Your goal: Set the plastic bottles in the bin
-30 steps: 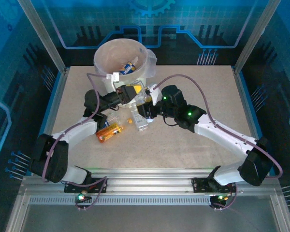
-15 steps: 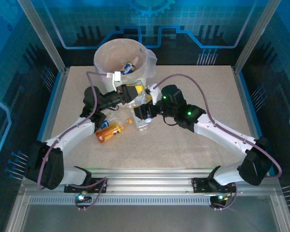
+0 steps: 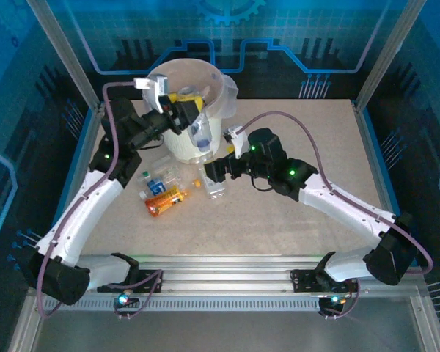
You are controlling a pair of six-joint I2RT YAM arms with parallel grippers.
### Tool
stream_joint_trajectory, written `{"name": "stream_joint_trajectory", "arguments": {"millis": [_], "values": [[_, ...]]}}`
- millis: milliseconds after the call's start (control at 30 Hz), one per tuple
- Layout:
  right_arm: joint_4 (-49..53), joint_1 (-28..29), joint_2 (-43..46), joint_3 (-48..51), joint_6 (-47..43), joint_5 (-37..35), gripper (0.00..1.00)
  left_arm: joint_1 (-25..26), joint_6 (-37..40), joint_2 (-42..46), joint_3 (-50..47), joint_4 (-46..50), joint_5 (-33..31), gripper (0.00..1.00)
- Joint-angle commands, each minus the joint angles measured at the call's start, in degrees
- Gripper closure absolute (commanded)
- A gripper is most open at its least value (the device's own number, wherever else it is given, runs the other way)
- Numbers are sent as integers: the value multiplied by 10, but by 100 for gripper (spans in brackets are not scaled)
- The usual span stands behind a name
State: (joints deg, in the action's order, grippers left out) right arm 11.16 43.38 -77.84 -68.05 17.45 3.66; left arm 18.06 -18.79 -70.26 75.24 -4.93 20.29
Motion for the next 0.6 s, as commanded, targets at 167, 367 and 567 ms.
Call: {"name": "stream_joint_trajectory", "arguments": {"millis": [167,367,567], "values": [[34,-3,-1,-16,17,-11,0,-45,129,-101,168,59,-99,61],[49,-2,-3,-12,35,-47,0,-83,167,-219,303,89,-111,61],[61,-2,-4,-5,52,-81,0,-100,206,-310,400,158,-105,58]]}}
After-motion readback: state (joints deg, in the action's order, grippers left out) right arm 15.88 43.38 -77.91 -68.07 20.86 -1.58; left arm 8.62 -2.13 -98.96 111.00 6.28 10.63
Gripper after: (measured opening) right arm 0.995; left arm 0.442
